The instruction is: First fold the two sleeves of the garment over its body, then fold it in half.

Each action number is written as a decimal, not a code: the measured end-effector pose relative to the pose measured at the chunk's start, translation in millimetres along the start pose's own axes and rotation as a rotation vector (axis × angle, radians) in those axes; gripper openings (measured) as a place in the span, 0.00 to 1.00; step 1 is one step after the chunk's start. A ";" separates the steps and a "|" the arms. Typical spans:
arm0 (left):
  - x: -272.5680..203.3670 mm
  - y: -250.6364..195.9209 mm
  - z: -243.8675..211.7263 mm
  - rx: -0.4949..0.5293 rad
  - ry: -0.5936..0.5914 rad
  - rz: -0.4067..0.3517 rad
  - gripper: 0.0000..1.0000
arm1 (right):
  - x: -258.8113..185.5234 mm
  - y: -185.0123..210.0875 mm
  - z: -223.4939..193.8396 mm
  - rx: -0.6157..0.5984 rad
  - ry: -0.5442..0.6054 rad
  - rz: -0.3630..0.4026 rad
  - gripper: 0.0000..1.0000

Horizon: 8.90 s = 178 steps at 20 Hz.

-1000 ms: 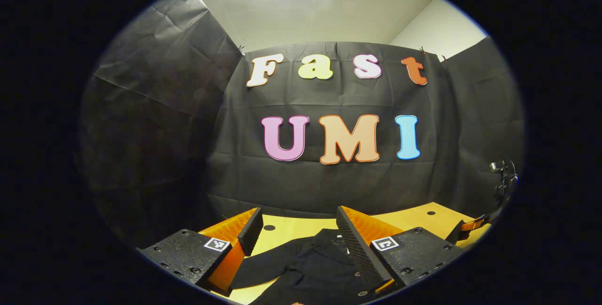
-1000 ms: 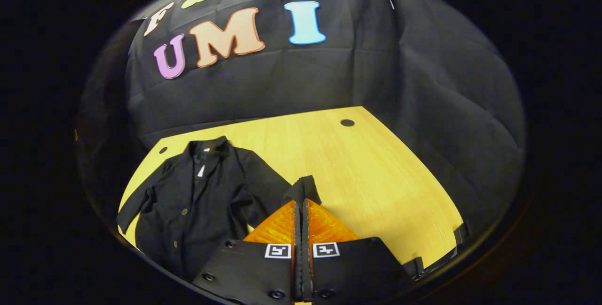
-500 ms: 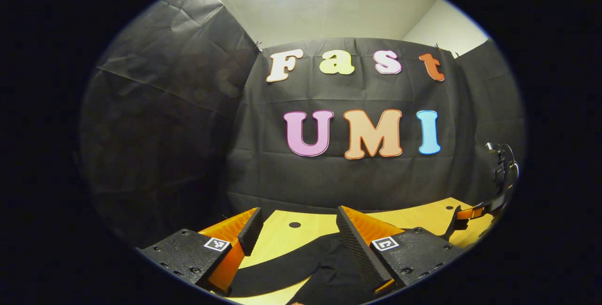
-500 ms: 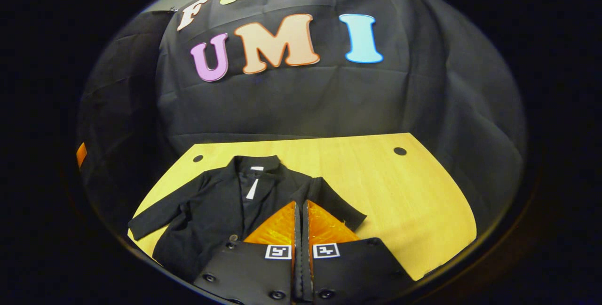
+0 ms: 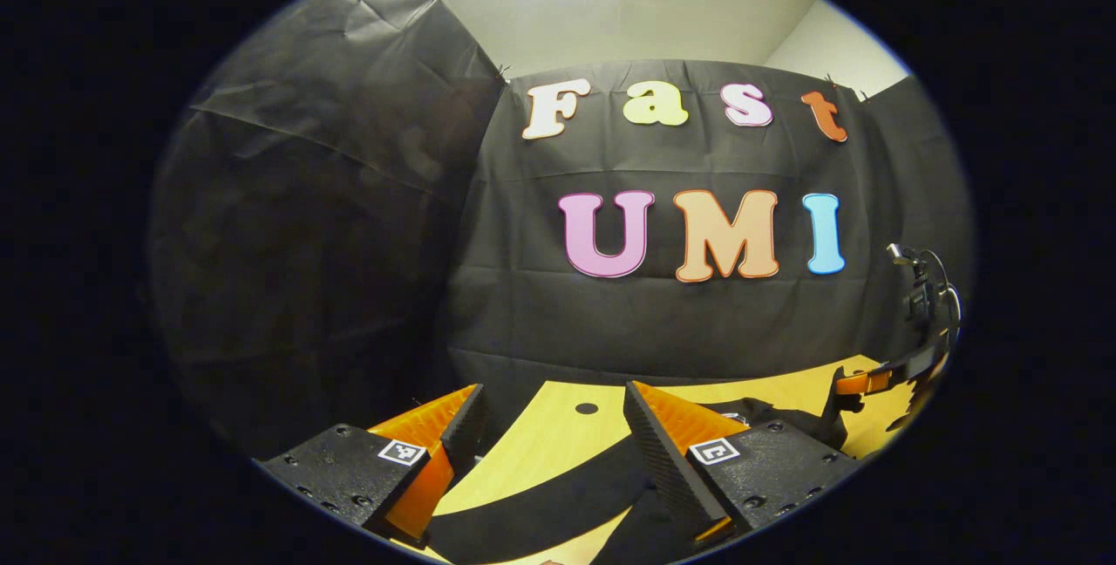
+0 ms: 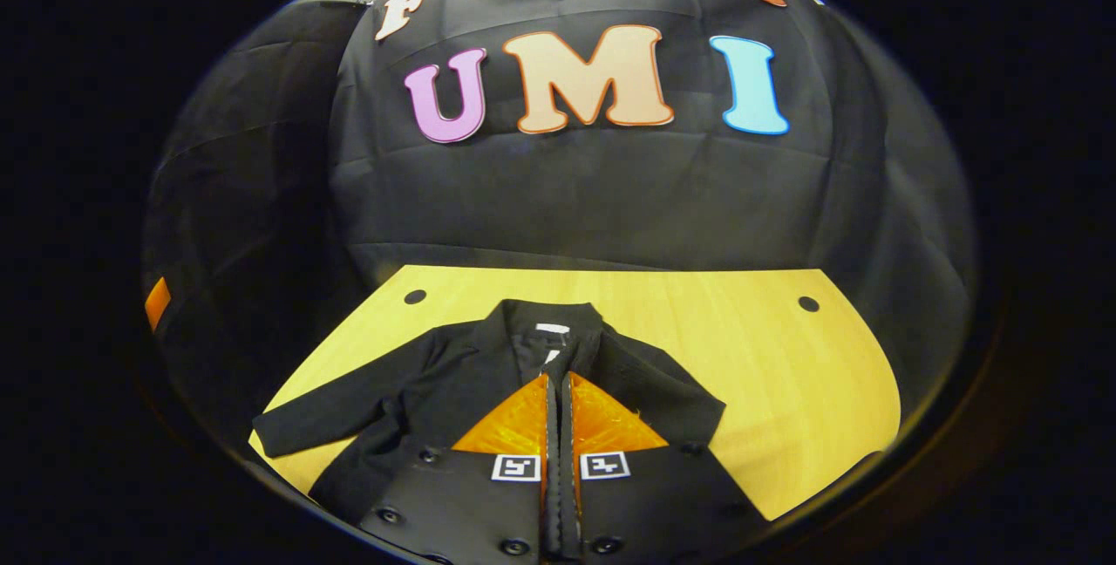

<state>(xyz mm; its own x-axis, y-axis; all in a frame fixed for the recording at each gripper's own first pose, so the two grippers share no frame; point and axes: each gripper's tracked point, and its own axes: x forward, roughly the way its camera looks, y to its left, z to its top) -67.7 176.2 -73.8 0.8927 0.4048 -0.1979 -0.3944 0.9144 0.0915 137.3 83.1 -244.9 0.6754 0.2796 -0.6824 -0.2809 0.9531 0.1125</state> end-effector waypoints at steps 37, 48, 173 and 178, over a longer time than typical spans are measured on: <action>-10.2 87.8 -299.8 -0.051 0.743 0.025 0.96 | 48.1 106.0 -12.2 -0.129 0.048 -0.001 0.94; -22.2 89.7 -321.8 -0.038 0.756 0.021 0.76 | 23.0 79.5 -15.6 -0.108 0.016 -0.007 0.98; -135.1 -101.1 -305.6 -0.092 0.779 -0.336 0.00 | -136.7 -83.3 -315.3 0.080 0.281 0.007 0.02; -113.1 -115.4 -271.2 -0.137 0.723 -0.334 0.00 | -132.2 -79.8 -273.4 0.052 0.205 0.042 0.02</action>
<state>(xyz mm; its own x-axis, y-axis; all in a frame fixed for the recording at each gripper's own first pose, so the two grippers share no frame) -182.3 25.9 -326.6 0.6249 -0.0310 -0.7801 -0.1966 0.9608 -0.1957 -116.0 -61.6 -361.1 0.5094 0.2945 -0.8086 -0.2666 0.9474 0.1771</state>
